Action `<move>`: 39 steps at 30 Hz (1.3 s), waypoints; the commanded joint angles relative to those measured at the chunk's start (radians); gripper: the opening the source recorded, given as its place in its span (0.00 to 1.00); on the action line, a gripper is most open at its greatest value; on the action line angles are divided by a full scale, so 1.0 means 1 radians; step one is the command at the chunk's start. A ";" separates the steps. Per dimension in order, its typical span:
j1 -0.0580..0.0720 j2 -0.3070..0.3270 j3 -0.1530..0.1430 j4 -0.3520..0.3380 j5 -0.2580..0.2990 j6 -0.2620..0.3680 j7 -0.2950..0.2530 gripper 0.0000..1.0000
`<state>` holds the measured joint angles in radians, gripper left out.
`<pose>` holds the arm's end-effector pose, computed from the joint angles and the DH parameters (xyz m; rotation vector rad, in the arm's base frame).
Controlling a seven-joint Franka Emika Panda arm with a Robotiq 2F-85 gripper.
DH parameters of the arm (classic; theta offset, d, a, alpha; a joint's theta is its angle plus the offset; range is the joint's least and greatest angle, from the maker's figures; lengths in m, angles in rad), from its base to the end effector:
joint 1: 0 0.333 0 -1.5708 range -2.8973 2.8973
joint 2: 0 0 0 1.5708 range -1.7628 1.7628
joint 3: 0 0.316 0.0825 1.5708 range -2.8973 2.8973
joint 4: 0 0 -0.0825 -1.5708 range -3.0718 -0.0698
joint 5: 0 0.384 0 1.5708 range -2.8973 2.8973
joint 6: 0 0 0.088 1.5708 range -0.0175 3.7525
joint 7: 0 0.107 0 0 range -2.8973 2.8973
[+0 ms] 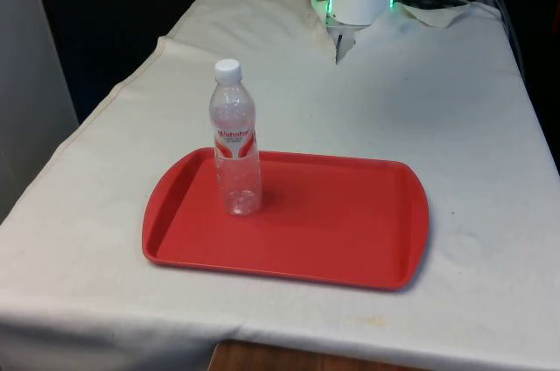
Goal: Place the bottle upright on the tray.
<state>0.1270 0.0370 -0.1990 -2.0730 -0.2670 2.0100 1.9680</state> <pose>0.5414 -0.0542 0.4064 1.6774 -2.3809 0.2044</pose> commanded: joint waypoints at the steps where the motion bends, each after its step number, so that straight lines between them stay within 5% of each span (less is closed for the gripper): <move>1: -0.003 -0.011 -0.001 -0.012 0.016 0.024 -0.011 1.00; 16: -0.013 -0.030 -0.035 -0.034 0.098 0.052 -0.083 1.00; 39: -0.018 -0.049 -0.081 0.039 0.169 -0.019 -0.178 1.00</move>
<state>0.1100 -0.0120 -0.2790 -2.0310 -0.1070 1.9850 1.7960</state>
